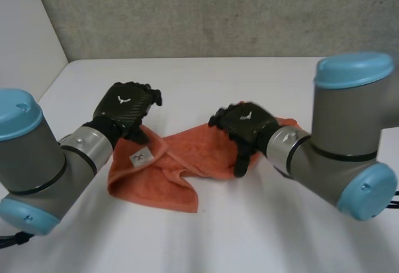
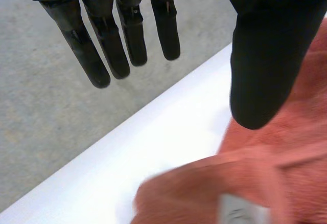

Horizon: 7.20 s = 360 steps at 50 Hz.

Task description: Fold the laundry

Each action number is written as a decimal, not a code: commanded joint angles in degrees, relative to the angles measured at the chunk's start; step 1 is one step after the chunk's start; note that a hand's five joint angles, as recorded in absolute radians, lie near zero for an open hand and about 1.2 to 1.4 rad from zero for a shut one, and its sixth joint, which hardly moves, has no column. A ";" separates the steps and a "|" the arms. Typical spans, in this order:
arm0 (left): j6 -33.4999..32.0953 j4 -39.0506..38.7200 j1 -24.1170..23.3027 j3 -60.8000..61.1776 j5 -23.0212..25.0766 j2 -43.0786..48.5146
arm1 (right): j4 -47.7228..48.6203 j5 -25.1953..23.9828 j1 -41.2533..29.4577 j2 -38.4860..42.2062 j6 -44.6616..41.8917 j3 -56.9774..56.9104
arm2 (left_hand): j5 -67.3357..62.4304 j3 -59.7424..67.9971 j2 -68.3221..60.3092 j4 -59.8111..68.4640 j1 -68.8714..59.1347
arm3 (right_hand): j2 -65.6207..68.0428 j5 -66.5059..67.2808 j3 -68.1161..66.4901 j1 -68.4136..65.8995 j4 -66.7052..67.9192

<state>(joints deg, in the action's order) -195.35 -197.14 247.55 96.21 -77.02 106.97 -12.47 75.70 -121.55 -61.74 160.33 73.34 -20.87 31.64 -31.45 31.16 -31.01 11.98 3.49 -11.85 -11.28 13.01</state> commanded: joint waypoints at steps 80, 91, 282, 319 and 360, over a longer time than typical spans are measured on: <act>-0.14 9.14 -2.68 -20.27 -23.02 17.57 | 7.64 2.52 4.83 -0.66 -2.48 9.71 | 5.85 -6.62 6.44 -6.14 6.00 | -1.98 -3.49 1.85 1.28 -3.01; 3.31 9.23 -6.64 -22.20 -21.07 20.11 | 7.72 2.61 4.92 -0.49 -2.48 9.80 | 4.85 -5.61 5.43 -5.13 4.99 | -1.98 -3.49 1.85 1.28 -3.01; 3.40 7.21 4.60 -3.92 -9.64 2.27 | -19.03 7.86 19.25 23.32 -16.99 -40.81 | -49.13 48.36 -48.55 48.84 -48.99 | 34.51 33.00 -34.64 -35.21 33.48; 4.01 6.68 5.04 -3.66 -9.38 4.03 | 18.17 3.66 12.04 -10.87 -5.55 30.19 | -49.13 48.36 -48.55 48.84 -48.99 | 26.53 25.02 -26.66 -27.23 25.50; -2.40 6.68 2.76 -24.03 -8.94 10.80 | -1.33 4.54 15.29 2.15 -13.99 -16.30 | -49.13 48.36 -48.55 48.84 -48.99 | 68.02 66.51 -68.15 -68.72 66.99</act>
<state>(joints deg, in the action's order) -195.16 -190.36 251.31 86.27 -85.96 115.01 -17.13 79.92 -106.10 -61.14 145.30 74.36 -54.81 68.40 -68.63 68.54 -64.28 67.21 56.06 -67.49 -55.24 68.04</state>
